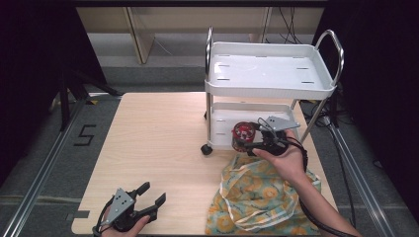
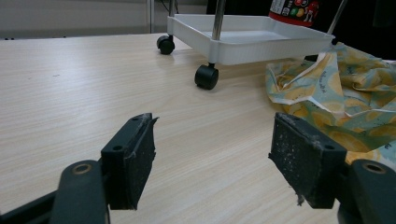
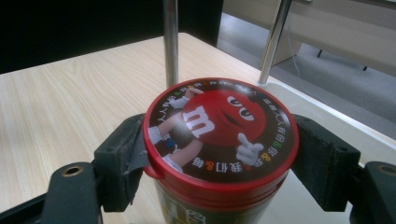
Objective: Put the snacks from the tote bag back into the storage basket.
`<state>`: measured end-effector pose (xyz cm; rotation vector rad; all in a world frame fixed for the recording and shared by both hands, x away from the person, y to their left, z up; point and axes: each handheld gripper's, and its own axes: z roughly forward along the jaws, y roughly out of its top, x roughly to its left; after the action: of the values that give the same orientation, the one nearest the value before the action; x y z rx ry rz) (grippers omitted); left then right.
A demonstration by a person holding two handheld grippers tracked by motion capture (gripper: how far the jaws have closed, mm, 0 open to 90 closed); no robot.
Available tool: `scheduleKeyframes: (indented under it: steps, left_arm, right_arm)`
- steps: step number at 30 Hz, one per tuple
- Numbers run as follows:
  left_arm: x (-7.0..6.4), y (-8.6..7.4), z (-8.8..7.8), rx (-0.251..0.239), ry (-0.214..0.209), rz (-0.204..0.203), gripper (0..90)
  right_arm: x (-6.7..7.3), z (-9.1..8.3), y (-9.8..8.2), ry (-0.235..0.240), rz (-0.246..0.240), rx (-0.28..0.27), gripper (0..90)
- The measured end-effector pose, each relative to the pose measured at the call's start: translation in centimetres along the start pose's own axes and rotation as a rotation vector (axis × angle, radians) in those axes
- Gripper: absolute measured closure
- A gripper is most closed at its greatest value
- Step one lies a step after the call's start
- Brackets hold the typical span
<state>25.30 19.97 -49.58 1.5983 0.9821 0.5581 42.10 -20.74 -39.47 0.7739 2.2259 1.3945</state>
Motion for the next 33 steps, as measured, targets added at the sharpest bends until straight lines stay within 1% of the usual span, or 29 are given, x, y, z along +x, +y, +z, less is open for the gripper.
scheduleKeyframes:
  steps: [1,2,3,4,5,6,7,8,9,10,11,14,15,18,19,20,21,22,23,24,25,26,27,28,29,31,32,33]
  left_arm:
    - [0.0,0.0,0.0,0.000,-0.001,0.001,29.8]
    - [0.0,0.0,0.0,0.000,-0.001,0.001,29.8]
    - [0.0,0.0,0.0,0.000,0.000,0.002,29.8]
    - [0.0,0.0,0.0,0.000,0.000,0.002,29.8]
    - [0.0,0.0,0.0,0.000,-0.001,0.002,29.8]
    - [0.0,0.0,0.0,-0.001,-0.001,0.003,29.8]
    - [0.0,0.0,0.0,0.000,-0.001,0.002,29.8]
    - [0.0,0.0,0.0,0.000,-0.001,0.002,29.8]
    - [0.0,0.0,0.0,0.001,-0.002,0.002,29.8]
    - [0.0,0.0,0.0,0.001,-0.002,0.002,29.8]
    - [0.0,0.0,0.0,0.000,-0.002,0.003,29.8]
    - [0.0,0.0,0.0,0.001,-0.002,0.003,29.8]
    - [0.0,0.0,0.0,0.001,-0.002,0.004,29.8]
    - [0.0,0.0,0.0,0.001,-0.003,0.004,29.8]
    - [0.0,0.0,0.0,0.001,-0.003,0.004,29.8]
    - [0.0,0.0,0.0,0.001,-0.003,0.003,29.8]
    - [0.0,0.0,0.0,0.002,-0.001,0.003,29.8]
    - [0.0,0.0,0.0,0.002,-0.001,0.003,29.8]
    - [0.0,0.0,0.0,0.000,-0.003,0.000,29.8]
    - [0.0,0.0,0.0,0.003,-0.002,0.003,29.8]
    - [0.0,0.0,0.0,0.001,-0.003,0.004,29.8]
    - [0.0,0.0,0.0,0.001,-0.003,0.004,29.8]
    - [0.0,0.0,0.0,0.000,-0.001,0.000,29.8]
    - [0.0,0.0,0.0,0.001,-0.001,0.002,29.8]
    - [0.0,0.0,0.0,0.001,-0.001,0.001,29.8]
    - [0.0,0.0,0.0,0.000,-0.002,0.001,29.8]
    - [0.0,0.0,0.0,0.000,-0.002,0.001,29.8]
    - [0.0,0.0,0.0,-0.001,-0.004,0.005,29.8]
  right_arm:
    - [0.1,0.1,0.0,-0.011,0.010,-0.005,26.2]
    - [0.1,0.1,0.0,-0.011,0.010,-0.005,26.2]
    - [-0.1,0.3,0.1,-0.001,-0.003,-0.003,26.2]
    - [-0.1,0.3,0.1,-0.001,-0.003,-0.003,26.2]
    - [0.0,0.4,0.1,-0.006,0.011,-0.011,26.2]
    - [0.0,0.4,0.1,-0.006,0.011,-0.011,26.2]
    - [0.0,0.4,0.2,-0.006,0.020,0.004,26.2]
    - [0.0,0.4,0.2,-0.006,0.020,0.004,26.2]
    - [-0.2,0.5,0.2,-0.011,0.002,-0.002,26.2]
    - [-0.2,0.5,0.2,-0.011,0.002,-0.002,26.2]
    - [-0.2,0.6,0.2,-0.010,0.018,0.002,26.2]
    - [-0.2,0.8,0.2,-0.014,0.026,-0.001,26.2]
    - [-0.5,0.9,0.2,-0.028,-0.006,-0.012,26.2]
    - [-0.5,0.9,0.2,-0.024,-0.001,-0.005,26.2]
    - [-0.4,0.9,0.2,-0.021,0.022,0.005,26.2]
    - [-0.6,1.2,0.3,-0.014,0.014,-0.010,26.2]
    - [-0.7,1.1,0.4,-0.022,-0.010,-0.010,26.2]
    - [-0.7,1.1,0.4,-0.022,-0.010,-0.010,26.2]
    - [-0.4,1.1,0.4,-0.015,0.040,0.005,26.2]
    - [-0.8,1.2,0.5,-0.031,-0.005,-0.009,26.2]
    - [-0.7,1.3,0.5,-0.018,0.015,-0.002,26.2]
    - [-0.7,1.3,0.5,-0.018,0.015,-0.002,26.2]
    - [-0.5,1.3,0.6,-0.024,0.027,0.005,26.2]
    - [-0.5,1.3,0.6,-0.024,0.027,0.005,26.2]
    - [-0.6,1.5,0.6,-0.011,0.027,0.008,26.2]
    - [-0.6,1.7,0.6,-0.013,0.026,0.000,26.2]
    - [-0.5,1.7,0.6,-0.014,0.036,0.013,26.2]
    - [-0.7,1.9,0.6,-0.014,0.014,-0.003,26.2]
